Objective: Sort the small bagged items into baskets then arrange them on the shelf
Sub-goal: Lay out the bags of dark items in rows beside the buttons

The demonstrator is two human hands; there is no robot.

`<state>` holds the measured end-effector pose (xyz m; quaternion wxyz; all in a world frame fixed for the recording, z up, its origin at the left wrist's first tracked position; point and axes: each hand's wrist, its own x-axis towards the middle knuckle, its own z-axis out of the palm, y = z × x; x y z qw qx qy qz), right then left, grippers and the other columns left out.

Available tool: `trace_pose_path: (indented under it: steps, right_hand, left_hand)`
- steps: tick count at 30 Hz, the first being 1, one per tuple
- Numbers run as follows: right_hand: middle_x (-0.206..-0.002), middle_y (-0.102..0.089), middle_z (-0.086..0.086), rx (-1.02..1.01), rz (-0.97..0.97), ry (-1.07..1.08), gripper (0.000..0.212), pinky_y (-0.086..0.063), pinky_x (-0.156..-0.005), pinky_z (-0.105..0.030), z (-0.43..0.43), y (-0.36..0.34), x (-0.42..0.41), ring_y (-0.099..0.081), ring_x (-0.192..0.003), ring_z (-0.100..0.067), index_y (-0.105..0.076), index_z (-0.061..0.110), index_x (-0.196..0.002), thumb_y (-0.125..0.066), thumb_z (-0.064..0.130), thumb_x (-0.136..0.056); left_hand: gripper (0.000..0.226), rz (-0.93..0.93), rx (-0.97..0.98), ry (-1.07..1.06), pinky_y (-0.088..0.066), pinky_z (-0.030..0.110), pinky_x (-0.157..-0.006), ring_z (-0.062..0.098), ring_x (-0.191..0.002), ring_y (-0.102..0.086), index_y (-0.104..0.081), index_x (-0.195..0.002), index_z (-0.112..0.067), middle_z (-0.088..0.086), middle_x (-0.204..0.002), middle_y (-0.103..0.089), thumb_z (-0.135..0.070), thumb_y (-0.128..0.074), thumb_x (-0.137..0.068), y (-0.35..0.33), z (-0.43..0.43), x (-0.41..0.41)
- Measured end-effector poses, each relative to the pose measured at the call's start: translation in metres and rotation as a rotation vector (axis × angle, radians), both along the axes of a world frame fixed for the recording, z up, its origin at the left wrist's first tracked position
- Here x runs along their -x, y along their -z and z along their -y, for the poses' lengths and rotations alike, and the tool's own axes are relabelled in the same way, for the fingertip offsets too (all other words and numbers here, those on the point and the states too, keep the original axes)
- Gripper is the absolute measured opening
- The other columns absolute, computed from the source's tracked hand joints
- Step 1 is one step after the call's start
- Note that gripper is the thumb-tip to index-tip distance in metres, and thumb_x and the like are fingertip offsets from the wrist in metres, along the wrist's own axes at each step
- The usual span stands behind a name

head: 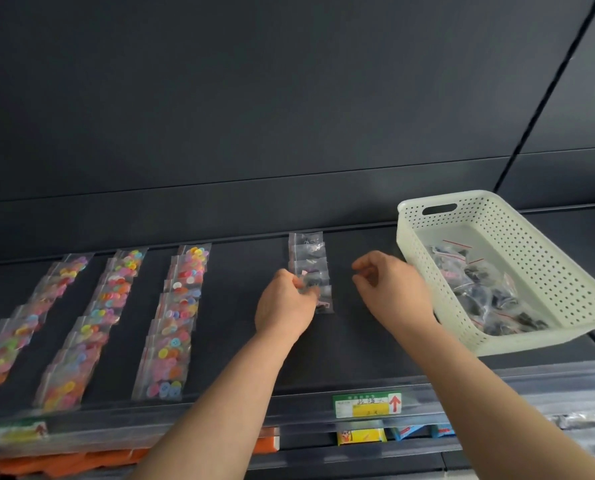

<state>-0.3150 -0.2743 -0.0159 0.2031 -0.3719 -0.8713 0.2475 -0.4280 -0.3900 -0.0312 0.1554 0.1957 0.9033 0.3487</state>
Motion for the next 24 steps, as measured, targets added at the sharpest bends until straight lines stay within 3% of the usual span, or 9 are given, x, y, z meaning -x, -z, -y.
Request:
trace_pose_path:
  steps: [5, 11, 13, 16, 20, 24]
  right_hand:
    - [-0.097, -0.066, 0.01, -0.267, 0.053, 0.114, 0.017, -0.046, -0.065, -0.03, -0.035, -0.026, -0.049, -0.059, -0.091, -0.017, -0.066, 0.031, -0.101, -0.055, 0.024, -0.089]
    - [-0.101, -0.068, 0.007, -0.222, 0.168, 0.205, 0.019, -0.05, -0.065, -0.03, -0.087, -0.027, -0.116, -0.059, -0.089, -0.016, -0.069, 0.031, -0.1, -0.054, 0.021, -0.093]
    - [-0.103, -0.066, 0.01, -0.202, 0.259, 0.207, 0.023, -0.045, -0.059, -0.026, -0.097, -0.027, -0.132, -0.058, -0.093, -0.014, -0.068, 0.034, -0.1, -0.051, 0.02, -0.095]
    - [-0.106, -0.064, 0.014, -0.171, 0.385, 0.23, 0.029, -0.039, -0.052, -0.021, -0.11, -0.027, -0.15, -0.058, -0.095, -0.011, -0.065, 0.037, -0.106, -0.048, 0.017, -0.095]
    - [-0.109, -0.065, 0.009, -0.164, 0.4, 0.197, 0.026, -0.048, -0.063, -0.028, -0.131, -0.024, -0.155, -0.058, -0.099, -0.014, -0.064, 0.033, -0.11, -0.053, 0.018, -0.093]
    - [-0.1, -0.067, 0.004, -0.165, 0.278, 0.167, 0.023, -0.055, -0.074, -0.036, -0.143, -0.02, -0.142, -0.057, -0.095, -0.019, -0.066, 0.025, -0.109, -0.052, 0.036, -0.095]
  left_hand:
    - [0.017, 0.097, -0.136, 0.168, -0.056, 0.04, -0.084, 0.018, -0.089, -0.066, -0.056, -0.091, -0.028, -0.01, -0.086, -0.064, -0.039, -0.067, -0.084, -0.02, -0.046, -0.039]
    - [0.02, 0.197, -0.214, 0.344, -0.055, 0.043, -0.088, 0.02, -0.091, -0.068, -0.056, -0.095, -0.027, -0.004, -0.096, -0.067, -0.041, -0.067, -0.087, -0.031, -0.099, -0.094]
    - [0.031, 0.162, -0.187, 0.34, -0.056, 0.044, -0.087, 0.02, -0.091, -0.068, -0.056, -0.11, -0.022, -0.004, -0.098, -0.067, -0.042, -0.065, -0.088, -0.031, -0.11, -0.105]
    - [0.033, 0.134, -0.17, 0.316, -0.057, 0.044, -0.084, 0.019, -0.09, -0.067, -0.054, -0.114, -0.021, -0.005, -0.097, -0.066, -0.04, -0.065, -0.088, -0.031, -0.122, -0.116]
    - [0.031, 0.155, -0.174, 0.333, -0.057, 0.044, -0.084, 0.018, -0.09, -0.068, -0.054, -0.113, -0.022, -0.005, -0.097, -0.066, -0.04, -0.064, -0.09, -0.033, -0.139, -0.13]
    - [0.033, 0.187, -0.194, 0.319, -0.056, 0.044, -0.087, 0.02, -0.092, -0.068, -0.056, -0.116, -0.02, -0.004, -0.1, -0.068, -0.041, -0.061, -0.091, -0.034, -0.15, -0.14]
